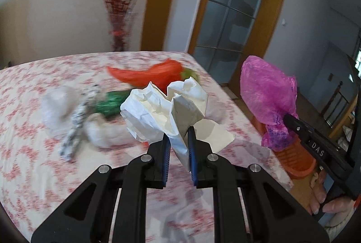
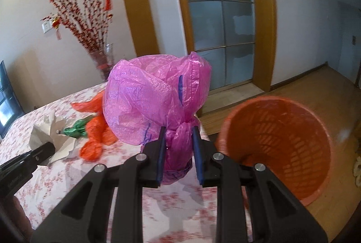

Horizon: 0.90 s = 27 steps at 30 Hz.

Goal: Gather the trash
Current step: 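Carry paper and pink bag over the wastebasket and open both tools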

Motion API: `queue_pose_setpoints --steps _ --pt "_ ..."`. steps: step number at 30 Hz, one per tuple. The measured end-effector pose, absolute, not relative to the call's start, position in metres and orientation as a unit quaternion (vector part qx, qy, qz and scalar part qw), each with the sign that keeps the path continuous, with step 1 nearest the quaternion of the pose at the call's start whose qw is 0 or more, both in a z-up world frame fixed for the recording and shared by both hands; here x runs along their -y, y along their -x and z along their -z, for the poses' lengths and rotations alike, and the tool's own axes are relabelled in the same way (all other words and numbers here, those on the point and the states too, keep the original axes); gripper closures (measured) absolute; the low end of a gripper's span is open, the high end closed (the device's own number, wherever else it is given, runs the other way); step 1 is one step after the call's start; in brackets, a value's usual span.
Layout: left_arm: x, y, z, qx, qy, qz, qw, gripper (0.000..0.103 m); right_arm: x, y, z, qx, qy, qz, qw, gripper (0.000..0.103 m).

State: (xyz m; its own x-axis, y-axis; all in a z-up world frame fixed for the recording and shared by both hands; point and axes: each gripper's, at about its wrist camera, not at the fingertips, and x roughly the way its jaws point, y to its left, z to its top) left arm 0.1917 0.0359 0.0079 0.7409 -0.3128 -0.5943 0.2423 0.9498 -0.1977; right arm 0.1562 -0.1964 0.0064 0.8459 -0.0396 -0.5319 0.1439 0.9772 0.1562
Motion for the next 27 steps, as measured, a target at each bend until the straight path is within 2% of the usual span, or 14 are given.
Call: queue_pose_setpoints --steps 17,27 --pt "0.121 -0.219 -0.005 -0.331 0.007 0.289 0.898 0.089 0.319 -0.123 0.007 -0.255 -0.149 0.170 0.940 0.080" --pt "0.181 -0.220 0.008 -0.348 -0.009 0.332 0.877 0.089 0.365 -0.118 0.027 -0.261 -0.168 0.203 0.929 0.080"
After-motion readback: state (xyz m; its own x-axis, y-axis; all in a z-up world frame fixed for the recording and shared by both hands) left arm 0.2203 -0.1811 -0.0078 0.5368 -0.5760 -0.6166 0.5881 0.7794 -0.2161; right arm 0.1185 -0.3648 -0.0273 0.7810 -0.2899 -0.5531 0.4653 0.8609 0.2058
